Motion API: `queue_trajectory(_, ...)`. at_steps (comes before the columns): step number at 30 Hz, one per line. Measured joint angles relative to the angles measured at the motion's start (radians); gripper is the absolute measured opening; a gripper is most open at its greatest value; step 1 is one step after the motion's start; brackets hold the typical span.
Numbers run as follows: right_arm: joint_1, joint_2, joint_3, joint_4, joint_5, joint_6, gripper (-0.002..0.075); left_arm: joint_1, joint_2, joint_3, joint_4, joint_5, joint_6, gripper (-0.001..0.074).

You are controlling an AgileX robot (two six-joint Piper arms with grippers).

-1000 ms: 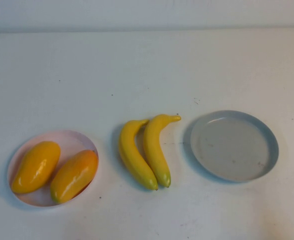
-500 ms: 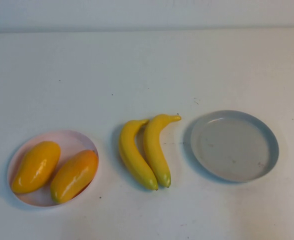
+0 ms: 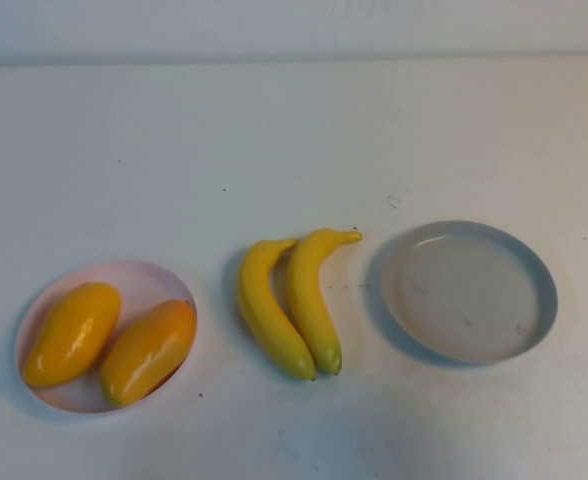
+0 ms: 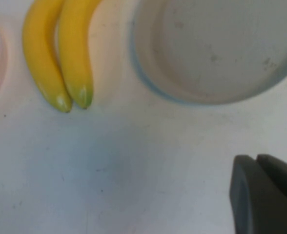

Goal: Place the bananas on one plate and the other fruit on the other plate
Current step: Put another type of fruit in the right plate

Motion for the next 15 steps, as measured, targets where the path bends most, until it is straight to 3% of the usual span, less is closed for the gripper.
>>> queue_trajectory(4,0.055,0.209,-0.126,-0.044,0.030,-0.009,-0.0015,0.000,0.000,0.000,0.000,0.000,0.000,0.0002)
queue_trajectory(15,0.438,0.709,-0.520,-0.169,0.066,0.083,-0.0008,0.000,0.000,0.000,0.000,0.000,0.000,0.0002)
